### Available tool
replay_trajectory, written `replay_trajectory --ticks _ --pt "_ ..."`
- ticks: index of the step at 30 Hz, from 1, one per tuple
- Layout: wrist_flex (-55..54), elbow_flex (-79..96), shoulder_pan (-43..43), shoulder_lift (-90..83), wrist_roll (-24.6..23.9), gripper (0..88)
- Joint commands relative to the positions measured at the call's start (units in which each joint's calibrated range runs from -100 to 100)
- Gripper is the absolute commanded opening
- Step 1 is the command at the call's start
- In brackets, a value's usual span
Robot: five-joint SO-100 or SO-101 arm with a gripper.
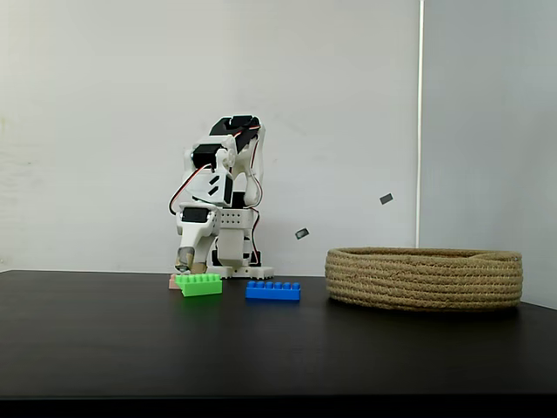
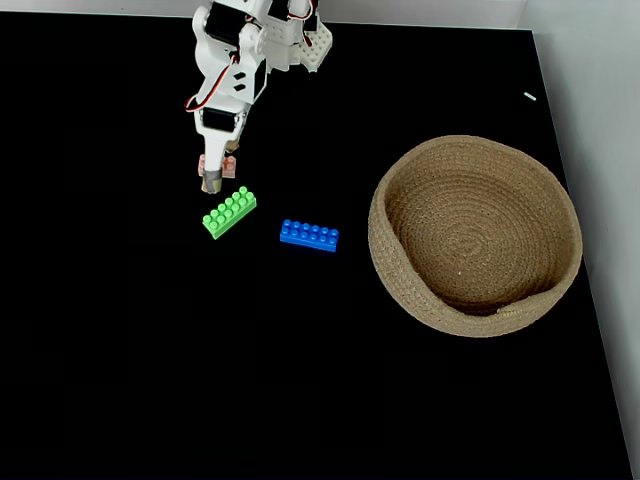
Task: Place the lego blocks in the tray
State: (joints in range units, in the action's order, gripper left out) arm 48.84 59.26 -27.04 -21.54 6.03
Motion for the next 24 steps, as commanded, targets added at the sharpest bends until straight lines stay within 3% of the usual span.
replay_trajectory --ticks 1,5,12,20,24 --pt "-0.7 -1.2 0.0 0.6 1.1 24.7" --pt "-0.7 -1.3 -0.3 0.6 1.0 0.3" --pt "-1.2 0.2 -0.3 -4.4 4.9 0.0" --pt "12.7 -16.0 9.6 -25.3 -3.9 0.0" --pt "7.3 -20.3 18.5 -33.1 -8.3 0.0"
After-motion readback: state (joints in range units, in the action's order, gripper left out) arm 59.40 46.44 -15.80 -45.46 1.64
